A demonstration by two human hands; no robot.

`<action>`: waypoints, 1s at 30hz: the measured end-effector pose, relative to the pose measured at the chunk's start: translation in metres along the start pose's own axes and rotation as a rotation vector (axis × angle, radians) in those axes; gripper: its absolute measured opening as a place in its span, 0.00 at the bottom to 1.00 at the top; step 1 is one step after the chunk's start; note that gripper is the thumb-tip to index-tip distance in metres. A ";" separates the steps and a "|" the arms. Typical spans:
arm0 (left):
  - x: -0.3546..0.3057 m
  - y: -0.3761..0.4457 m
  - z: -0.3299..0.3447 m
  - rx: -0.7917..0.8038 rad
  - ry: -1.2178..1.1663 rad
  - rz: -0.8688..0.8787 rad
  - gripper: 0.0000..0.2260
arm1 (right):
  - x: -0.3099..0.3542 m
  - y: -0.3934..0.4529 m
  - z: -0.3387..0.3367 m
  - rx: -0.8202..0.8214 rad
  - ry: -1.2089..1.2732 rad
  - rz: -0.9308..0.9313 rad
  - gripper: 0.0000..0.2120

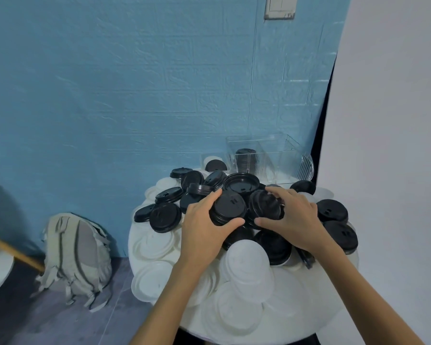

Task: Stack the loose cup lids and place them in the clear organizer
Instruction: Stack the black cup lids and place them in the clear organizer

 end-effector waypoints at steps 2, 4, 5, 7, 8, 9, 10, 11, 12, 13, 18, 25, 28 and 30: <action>-0.001 -0.003 -0.002 0.005 -0.015 0.010 0.38 | 0.004 -0.005 -0.007 -0.041 0.125 -0.024 0.37; -0.005 -0.006 -0.005 0.001 -0.010 0.036 0.38 | 0.011 -0.010 -0.013 -0.062 0.263 -0.054 0.36; -0.008 -0.007 -0.006 -0.003 -0.007 0.047 0.38 | 0.016 -0.013 -0.015 -0.049 0.335 -0.073 0.36; -0.014 -0.010 -0.007 -0.021 -0.005 0.075 0.39 | 0.028 -0.018 -0.015 -0.016 0.448 -0.116 0.36; -0.016 -0.012 -0.007 -0.025 -0.008 0.082 0.39 | 0.033 -0.019 -0.014 0.000 0.469 -0.131 0.36; -0.018 -0.014 -0.007 -0.026 -0.016 0.085 0.40 | 0.037 -0.021 -0.012 0.015 0.472 -0.140 0.35; -0.019 -0.016 -0.007 -0.030 -0.028 0.092 0.40 | 0.040 -0.023 -0.009 0.029 0.482 -0.146 0.34; -0.018 -0.018 -0.007 -0.040 -0.037 0.102 0.41 | 0.042 -0.024 -0.007 0.039 0.506 -0.147 0.34; -0.018 -0.019 -0.008 -0.050 -0.036 0.115 0.42 | 0.044 -0.024 -0.006 0.047 0.538 -0.147 0.33; -0.018 -0.019 -0.008 -0.053 -0.028 0.124 0.42 | 0.046 -0.024 -0.005 0.059 0.569 -0.152 0.33; -0.020 -0.023 -0.010 -0.077 -0.005 0.182 0.39 | 0.055 -0.025 -0.002 0.104 0.582 -0.199 0.35; -0.014 -0.021 -0.015 -0.114 -0.149 0.141 0.37 | 0.060 -0.020 -0.005 0.163 0.990 -0.007 0.21; -0.016 -0.019 -0.011 -0.066 -0.156 0.139 0.35 | 0.056 -0.014 0.001 0.261 1.208 0.074 0.23; -0.018 -0.017 -0.008 -0.016 -0.160 0.135 0.35 | 0.056 -0.011 0.002 0.251 1.250 0.081 0.26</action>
Point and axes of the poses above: each hand's wrist, its own y-axis towards the middle knuckle, its own z-axis out of the palm, x = y × z, the point moved 2 cm from there along y, towards the middle knuckle, and after that the axes turned 2 degrees about x, right-handed, at the moved point
